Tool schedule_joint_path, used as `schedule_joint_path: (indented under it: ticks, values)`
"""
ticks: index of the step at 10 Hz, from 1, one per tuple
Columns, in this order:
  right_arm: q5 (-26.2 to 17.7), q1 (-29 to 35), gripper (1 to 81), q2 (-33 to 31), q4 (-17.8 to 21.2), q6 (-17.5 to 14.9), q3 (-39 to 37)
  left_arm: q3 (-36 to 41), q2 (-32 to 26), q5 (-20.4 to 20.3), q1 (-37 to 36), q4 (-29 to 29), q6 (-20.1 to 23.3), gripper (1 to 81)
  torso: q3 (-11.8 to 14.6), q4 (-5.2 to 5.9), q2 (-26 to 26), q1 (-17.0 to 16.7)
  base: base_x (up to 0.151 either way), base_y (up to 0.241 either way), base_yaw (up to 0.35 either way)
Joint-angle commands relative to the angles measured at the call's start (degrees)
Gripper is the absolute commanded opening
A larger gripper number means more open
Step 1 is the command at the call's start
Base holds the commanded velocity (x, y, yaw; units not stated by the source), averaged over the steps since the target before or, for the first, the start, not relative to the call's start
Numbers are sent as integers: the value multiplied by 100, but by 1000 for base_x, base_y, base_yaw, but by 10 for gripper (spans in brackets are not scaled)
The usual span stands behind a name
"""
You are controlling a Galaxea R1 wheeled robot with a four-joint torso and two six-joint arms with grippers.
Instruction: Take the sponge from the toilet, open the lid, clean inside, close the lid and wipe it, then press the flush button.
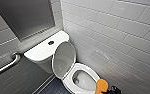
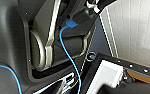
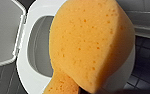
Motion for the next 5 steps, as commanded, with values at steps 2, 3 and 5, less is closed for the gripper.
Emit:
schedule_joint_path:
  ticks: [2, 3, 5]
  values:
    - [23, -330, 10, -790, 1, 6, 817, 240, -66, 614, 139, 34, 82, 811, 2, 0, 0, 0, 0, 0, 0]
    - [103, -472, 10, -1080, -17, 6, 1107, 240, -57, 614, 130, 34, 100, 811, 2, 0, -2, 0, 0, 0, 0]
    - [270, -569, 10, -1754, -35, -20, 1895, 205, -57, 614, 130, 34, 126, 811, 2, 0, -2, 0, 0, 0, 0]
